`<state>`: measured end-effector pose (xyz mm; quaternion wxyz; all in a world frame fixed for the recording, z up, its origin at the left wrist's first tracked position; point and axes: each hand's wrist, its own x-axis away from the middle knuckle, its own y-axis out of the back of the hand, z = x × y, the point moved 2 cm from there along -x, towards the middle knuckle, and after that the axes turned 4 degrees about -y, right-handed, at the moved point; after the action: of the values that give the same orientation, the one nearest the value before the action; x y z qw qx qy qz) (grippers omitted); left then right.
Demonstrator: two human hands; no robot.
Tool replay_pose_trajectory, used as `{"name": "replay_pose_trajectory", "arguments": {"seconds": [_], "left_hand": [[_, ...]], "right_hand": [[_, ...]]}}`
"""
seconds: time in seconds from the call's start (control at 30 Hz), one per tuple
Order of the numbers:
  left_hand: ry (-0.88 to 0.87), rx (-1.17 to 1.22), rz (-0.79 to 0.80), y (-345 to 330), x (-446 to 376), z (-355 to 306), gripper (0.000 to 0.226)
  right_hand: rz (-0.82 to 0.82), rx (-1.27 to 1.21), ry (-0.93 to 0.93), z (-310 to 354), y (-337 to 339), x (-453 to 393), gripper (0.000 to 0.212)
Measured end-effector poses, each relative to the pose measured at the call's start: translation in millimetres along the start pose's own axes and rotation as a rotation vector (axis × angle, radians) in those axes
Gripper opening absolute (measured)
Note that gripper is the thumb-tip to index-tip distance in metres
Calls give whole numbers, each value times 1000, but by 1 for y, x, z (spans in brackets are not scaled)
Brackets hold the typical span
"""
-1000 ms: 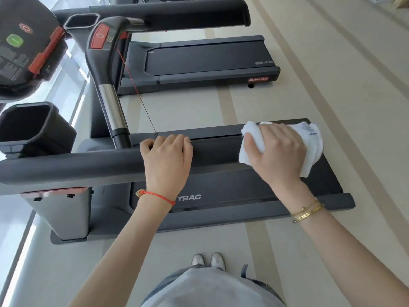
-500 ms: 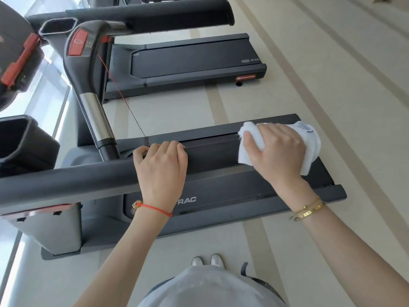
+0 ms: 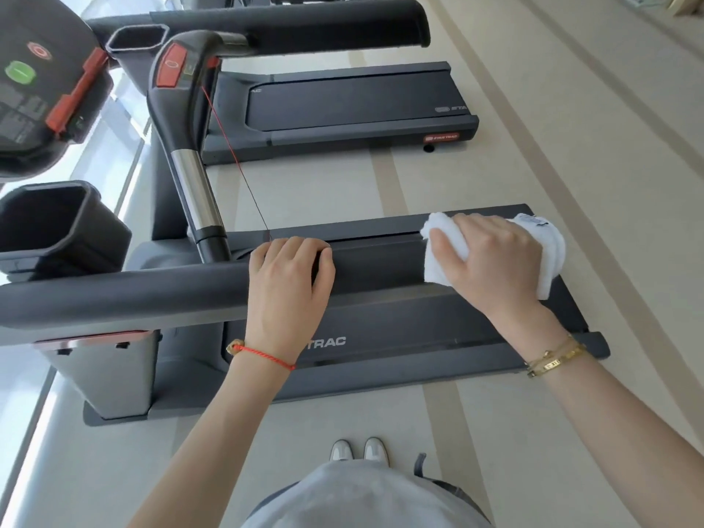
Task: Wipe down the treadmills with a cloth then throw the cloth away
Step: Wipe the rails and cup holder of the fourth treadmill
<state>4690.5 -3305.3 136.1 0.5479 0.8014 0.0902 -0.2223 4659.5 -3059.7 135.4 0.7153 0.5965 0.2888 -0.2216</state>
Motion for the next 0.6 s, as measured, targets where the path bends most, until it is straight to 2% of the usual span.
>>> {"name": "replay_pose_trajectory", "arguments": {"seconds": [0.13,0.6], "left_hand": [[58,6,-21,11,6,13,20],[217,-16,-73,56,38,65,20]], "right_hand": [[61,-22,10,22,1,2,39],[265,-210,205,188,-19,1,36]]}}
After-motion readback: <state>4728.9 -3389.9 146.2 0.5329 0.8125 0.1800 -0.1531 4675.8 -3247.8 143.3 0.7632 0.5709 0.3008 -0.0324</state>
